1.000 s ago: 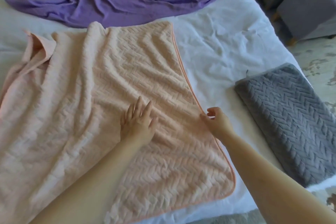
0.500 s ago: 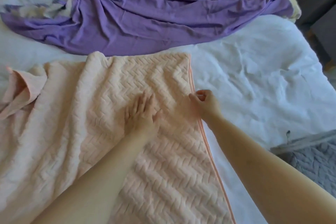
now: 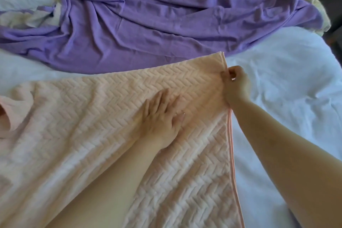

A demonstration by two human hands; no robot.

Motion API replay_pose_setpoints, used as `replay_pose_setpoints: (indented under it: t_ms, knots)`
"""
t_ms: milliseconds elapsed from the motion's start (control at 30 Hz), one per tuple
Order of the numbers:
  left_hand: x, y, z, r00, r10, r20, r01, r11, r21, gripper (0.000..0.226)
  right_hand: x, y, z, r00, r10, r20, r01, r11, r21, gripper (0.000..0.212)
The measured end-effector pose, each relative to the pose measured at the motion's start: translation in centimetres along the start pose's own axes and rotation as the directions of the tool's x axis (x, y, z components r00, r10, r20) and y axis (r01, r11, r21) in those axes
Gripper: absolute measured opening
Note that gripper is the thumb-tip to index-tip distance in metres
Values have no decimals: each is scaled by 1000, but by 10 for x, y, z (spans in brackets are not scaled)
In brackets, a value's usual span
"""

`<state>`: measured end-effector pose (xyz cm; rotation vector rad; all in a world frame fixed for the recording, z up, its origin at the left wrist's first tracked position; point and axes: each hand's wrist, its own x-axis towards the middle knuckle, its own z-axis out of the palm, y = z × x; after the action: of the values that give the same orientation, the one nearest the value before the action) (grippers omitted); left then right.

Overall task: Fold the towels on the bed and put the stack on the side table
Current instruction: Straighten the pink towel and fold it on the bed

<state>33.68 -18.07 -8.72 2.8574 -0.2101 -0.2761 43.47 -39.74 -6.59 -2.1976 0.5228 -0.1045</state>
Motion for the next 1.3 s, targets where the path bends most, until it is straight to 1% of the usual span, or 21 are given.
replay_pose_setpoints:
  t_ms: [67,133,167,233,300,400,467,567,667,733,800,867,900,933,1000,1067,1100,1167,1200,1233,1300]
  knots:
    - [3,-1,7,998,-5,61,4,1000,18,65,-2,8,7,998,51,41,-50,998,-35,21]
    - [3,-5,6,997,22,76,-22,1000,-2,65,-11,8,15,998,64,7,-63,995,-83,36]
    - [2,-9,1,997,48,57,-47,999,-16,65,-17,4,17,999,19,-36,-24,989,-144,45]
    - [-3,-23,-13,996,70,-52,-72,997,-32,63,-31,-9,21,984,-174,-41,156,947,-280,53]
    - [-11,-47,-30,984,-6,-178,-2,999,-45,59,-49,-26,31,938,-334,99,347,883,-316,52]
    - [-30,-95,-54,944,-197,-264,188,980,-58,59,-82,-49,60,854,-386,348,488,825,-284,53]
    - [-53,-129,-70,908,-301,-291,301,952,-44,60,-103,-63,85,799,-390,457,540,800,-261,55]
    - [-94,-181,-93,842,-423,-335,441,897,-24,53,-133,-87,118,751,-375,544,548,813,-197,56]
    - [-129,-226,-117,694,-632,-343,647,758,-87,48,-163,-116,147,679,-400,616,595,791,-143,53]
    - [-143,-251,-128,611,-714,-341,716,683,-145,53,-181,-133,164,628,-423,654,631,768,-109,51]
    - [-147,-272,-135,583,-761,-284,724,646,-244,69,-195,-147,182,608,-428,669,636,767,-87,50]
    - [-141,-288,-136,646,-724,-243,684,690,-236,81,-207,-157,199,619,-427,659,618,783,-72,50]
    - [-135,-296,-135,681,-693,-238,662,721,-206,82,-212,-162,208,628,-430,649,607,792,-62,50]
    - [-127,-302,-135,702,-678,-221,654,735,-177,78,-217,-167,215,636,-434,638,600,798,-55,48]
    - [-114,-317,-139,729,-667,-153,646,745,-165,54,-222,-178,231,655,-436,617,592,804,-60,45]
    - [-108,-332,-144,757,-639,-135,577,751,-320,26,-229,-190,242,656,-425,624,604,792,-95,44]
    - [-107,-340,-149,752,-640,-158,527,728,-439,20,-232,-196,248,649,-429,628,616,781,-103,44]
    - [-103,-362,-163,670,-690,-274,452,672,-586,21,-237,-212,261,632,-458,625,644,759,-96,48]
    - [-102,-375,-170,631,-704,-326,428,666,-611,19,-239,-219,268,625,-473,622,654,752,-85,50]
    - [-101,-388,-176,615,-705,-354,415,670,-615,18,-240,-227,275,616,-482,623,660,748,-74,52]
    - [-100,-412,-181,634,-696,-337,427,678,-598,17,-243,-239,292,594,-491,637,673,738,-58,55]
